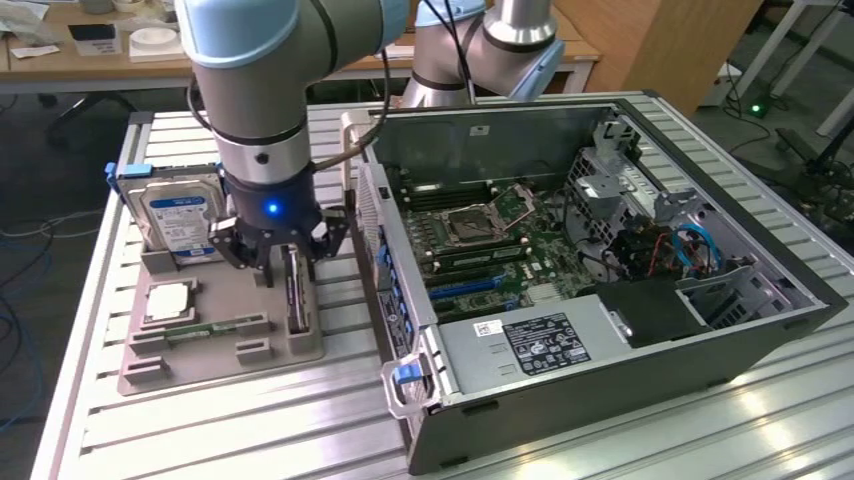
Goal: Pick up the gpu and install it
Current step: 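Pick up the gpu and move the gpu toward the slot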
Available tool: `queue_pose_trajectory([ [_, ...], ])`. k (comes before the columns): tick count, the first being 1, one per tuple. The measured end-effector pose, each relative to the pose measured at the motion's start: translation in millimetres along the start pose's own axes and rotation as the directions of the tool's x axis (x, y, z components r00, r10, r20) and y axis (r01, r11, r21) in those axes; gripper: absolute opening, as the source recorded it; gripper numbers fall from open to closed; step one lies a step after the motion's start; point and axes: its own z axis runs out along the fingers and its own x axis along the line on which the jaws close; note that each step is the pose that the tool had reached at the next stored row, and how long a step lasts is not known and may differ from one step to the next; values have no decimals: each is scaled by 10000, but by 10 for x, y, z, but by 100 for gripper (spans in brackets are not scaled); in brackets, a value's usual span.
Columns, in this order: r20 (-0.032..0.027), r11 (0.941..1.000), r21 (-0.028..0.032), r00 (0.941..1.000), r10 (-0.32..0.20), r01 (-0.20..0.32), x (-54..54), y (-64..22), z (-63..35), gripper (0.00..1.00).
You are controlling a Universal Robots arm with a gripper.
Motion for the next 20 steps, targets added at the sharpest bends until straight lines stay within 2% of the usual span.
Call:
queue_pose_trajectory([
  [8, 2, 10000, -1, 10000, 29, -29, -11, -5, 138, 53],
  [15, 1, 10000, 1, 10000, 30, -30, -11, 2, 139, 53],
  [20, 1, 10000, 19, 10000, 28, -28, -9, 34, 176, 53],
])
